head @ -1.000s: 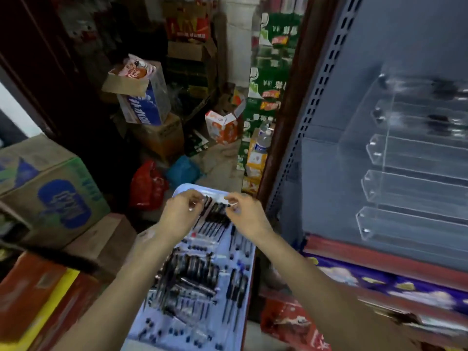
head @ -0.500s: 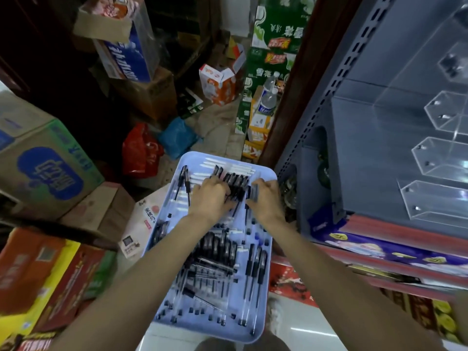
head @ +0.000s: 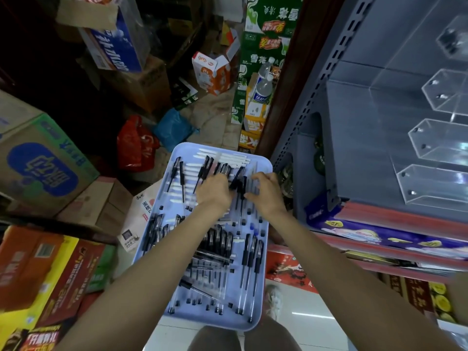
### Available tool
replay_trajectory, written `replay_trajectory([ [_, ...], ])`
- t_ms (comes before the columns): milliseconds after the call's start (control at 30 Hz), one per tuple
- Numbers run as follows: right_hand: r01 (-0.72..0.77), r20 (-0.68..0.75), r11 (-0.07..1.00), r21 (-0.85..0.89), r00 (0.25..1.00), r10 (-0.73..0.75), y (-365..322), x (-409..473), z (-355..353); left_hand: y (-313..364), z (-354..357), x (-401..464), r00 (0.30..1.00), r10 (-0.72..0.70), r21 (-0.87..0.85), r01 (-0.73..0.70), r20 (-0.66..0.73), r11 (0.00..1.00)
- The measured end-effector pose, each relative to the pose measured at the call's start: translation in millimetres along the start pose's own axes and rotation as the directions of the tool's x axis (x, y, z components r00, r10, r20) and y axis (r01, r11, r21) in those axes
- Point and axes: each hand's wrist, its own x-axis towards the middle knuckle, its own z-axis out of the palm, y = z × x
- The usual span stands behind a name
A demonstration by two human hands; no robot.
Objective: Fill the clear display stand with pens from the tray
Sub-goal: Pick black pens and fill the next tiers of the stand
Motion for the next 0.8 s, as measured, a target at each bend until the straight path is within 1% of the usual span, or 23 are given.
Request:
replay_trajectory([
  [67, 0.009, 0.001, 0.999, 0.031, 1.0, -0.009, -1.9, -0.8, -2.4, -5.5, -2.1, 1.5, 0.999, 0.034, -0.16, -0.032, 0.014, 0.987],
  [133, 0.02, -0.019, 0.996, 0.091, 1.0, -0.018, -9.7, -2.1, -8.2, -12.2, -8.1, -0.9, 0.993, 0.115, -0.315, -0.107, 0.007, 0.943],
  [167, 0.037, -0.026, 0.989, 0.144, 0.999, -0.034, -14.7, -2.5, -11.9, -15.2, -12.2, -4.1, 0.989, 0.148, -0.393, -0.137, -0.003, 0.909],
  [233, 0.065, -0.018, 0.949, 0.308, 0.998, -0.062, -29.1, -6.8, -22.6, -20.2, -21.3, -11.7, 0.981, 0.193, -0.531, -0.173, -0.017, 0.829],
  [300, 0.089, -0.031, 0.895, 0.437, 0.996, -0.084, -45.1, -12.9, -35.1, -21.8, -32.5, -18.3, 0.97, 0.239, -0.592, -0.218, -0.044, 0.776],
  [400, 0.182, -0.11, 0.85, 0.495, 0.983, -0.146, -69.0, -22.9, -56.5, -17.6, -51.4, -28.3, 0.947, 0.307, -0.614, -0.298, -0.095, 0.73],
  [500, 0.302, -0.18, 0.805, 0.511, 0.953, -0.244, -88.5, -36.1, -82.3, -4.3, -74.1, -42.8, 0.92, 0.359, -0.641, -0.372, -0.157, 0.672],
  [633, 0.396, -0.284, 0.764, 0.509, 0.915, -0.285, -96.0, -56.8, -133.5, 32.3, -101.4, -63.4, 0.849, 0.441, -0.665, -0.512, -0.293, 0.544],
  [700, 0.442, -0.338, 0.726, 0.528, 0.893, -0.298, -91.8, -66.4, -165.2, 56.9, -111.0, -69.0, 0.808, 0.465, -0.611, -0.583, -0.362, 0.536],
  [800, 0.504, -0.448, 0.648, 0.57, 0.853, -0.269, -74.3, -76.0, -215.0, 100.2, -118.6, -70.7, 0.743, 0.5, -0.486, -0.669, -0.444, 0.563],
])
